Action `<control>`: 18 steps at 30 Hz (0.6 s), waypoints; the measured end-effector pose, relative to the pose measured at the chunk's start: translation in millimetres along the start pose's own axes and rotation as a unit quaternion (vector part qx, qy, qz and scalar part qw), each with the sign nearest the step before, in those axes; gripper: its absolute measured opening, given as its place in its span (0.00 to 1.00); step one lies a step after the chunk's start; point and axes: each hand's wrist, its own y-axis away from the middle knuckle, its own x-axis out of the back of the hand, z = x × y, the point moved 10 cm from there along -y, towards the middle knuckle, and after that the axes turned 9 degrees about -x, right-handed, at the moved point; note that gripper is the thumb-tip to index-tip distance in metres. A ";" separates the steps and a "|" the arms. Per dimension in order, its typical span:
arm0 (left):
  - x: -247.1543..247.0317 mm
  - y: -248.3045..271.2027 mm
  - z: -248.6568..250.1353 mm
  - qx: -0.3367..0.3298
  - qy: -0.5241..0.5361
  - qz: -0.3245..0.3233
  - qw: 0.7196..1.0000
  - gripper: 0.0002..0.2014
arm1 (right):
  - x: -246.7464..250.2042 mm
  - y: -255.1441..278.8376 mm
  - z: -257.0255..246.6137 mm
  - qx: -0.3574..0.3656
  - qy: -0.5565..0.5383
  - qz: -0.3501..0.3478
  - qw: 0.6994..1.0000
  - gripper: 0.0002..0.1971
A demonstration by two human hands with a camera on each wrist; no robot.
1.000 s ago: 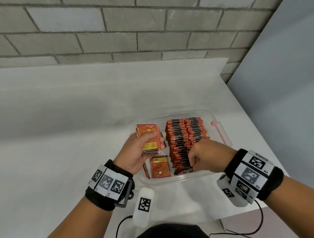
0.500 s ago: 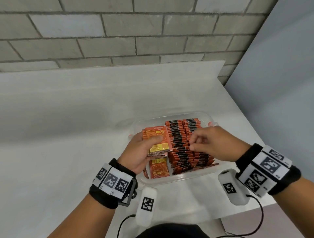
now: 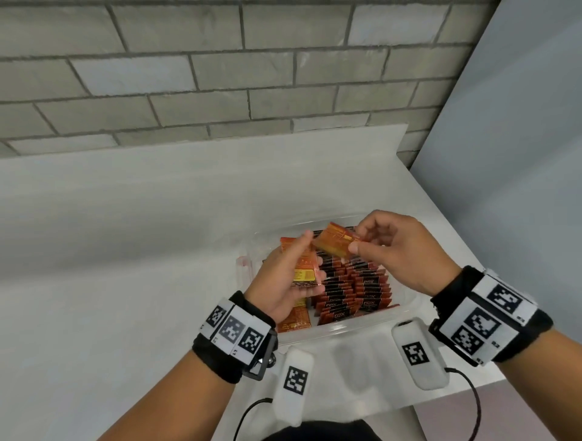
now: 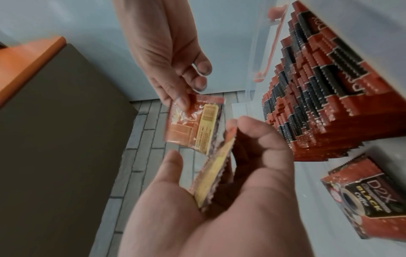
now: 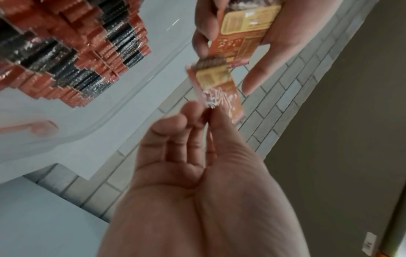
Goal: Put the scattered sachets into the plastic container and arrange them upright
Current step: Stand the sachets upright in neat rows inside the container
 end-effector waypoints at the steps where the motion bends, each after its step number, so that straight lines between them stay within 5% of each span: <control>1: 2.5 0.1 -1.8 0.008 0.023 0.007 1.000 0.25 | 2.7 3.3 -5.9 0.035 0.019 0.021 0.999 0.07; 4: -0.7 1.1 2.1 -0.006 0.051 -0.007 0.999 0.17 | -16.0 13.8 -12.2 0.104 0.099 -0.012 0.990 0.10; 8: 1.1 1.0 14.3 -0.060 0.017 -0.006 0.998 0.10 | -32.0 19.5 -0.7 0.073 0.159 -0.094 0.980 0.13; 12: -1.7 -1.2 15.7 -0.071 -0.008 -0.023 0.997 0.10 | -8.8 12.7 -9.2 0.076 0.156 0.000 0.985 0.13; 18: -8.0 -6.8 14.3 -0.083 0.006 -0.006 0.996 0.11 | -23.3 6.8 28.8 -0.134 0.010 -0.078 0.988 0.17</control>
